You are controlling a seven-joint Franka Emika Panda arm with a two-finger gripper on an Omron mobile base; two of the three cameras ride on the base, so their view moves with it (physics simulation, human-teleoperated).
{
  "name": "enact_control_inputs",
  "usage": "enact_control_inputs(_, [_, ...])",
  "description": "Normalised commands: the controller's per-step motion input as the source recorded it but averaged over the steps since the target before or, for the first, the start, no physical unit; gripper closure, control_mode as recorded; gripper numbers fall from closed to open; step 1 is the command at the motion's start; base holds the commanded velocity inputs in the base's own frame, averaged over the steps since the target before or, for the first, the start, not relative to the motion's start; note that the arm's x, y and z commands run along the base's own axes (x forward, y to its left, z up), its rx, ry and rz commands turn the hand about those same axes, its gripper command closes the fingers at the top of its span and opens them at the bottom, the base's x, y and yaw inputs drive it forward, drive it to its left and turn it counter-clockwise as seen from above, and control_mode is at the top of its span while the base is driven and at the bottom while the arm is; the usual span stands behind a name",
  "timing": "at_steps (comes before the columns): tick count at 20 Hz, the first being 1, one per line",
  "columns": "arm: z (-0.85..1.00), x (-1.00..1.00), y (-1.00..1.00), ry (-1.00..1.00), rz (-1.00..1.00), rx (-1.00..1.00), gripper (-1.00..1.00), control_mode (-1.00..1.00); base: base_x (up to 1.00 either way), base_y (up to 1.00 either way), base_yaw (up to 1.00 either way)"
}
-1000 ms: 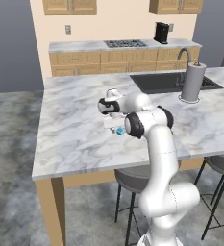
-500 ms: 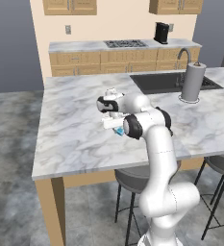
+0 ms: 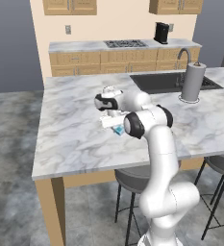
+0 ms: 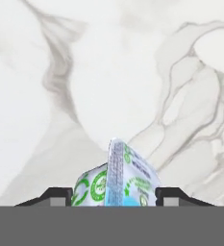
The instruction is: Stack the yogurt containers by placing the smaller containers on top of the larger containers.
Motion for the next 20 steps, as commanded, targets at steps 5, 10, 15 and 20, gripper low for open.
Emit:
enact_control_inputs(5, [0.42, -0.23, 0.14, -0.04, 0.00, -0.21, 1.00, -1.00, 0.00, 0.00, 0.00])
enact_control_inputs(10, [0.40, -0.44, 0.00, 0.00, -0.08, -0.25, 1.00, -1.00, 0.00, 0.00, 0.00])
enact_control_inputs(15, [0.46, -0.43, -0.11, 0.00, -0.08, -0.19, 1.00, -1.00, 0.00, 0.00, 0.00])
enact_control_inputs(20, [0.37, -0.51, -0.32, 0.00, -0.07, -0.23, 1.00, -1.00, 0.00, 0.00, 0.00])
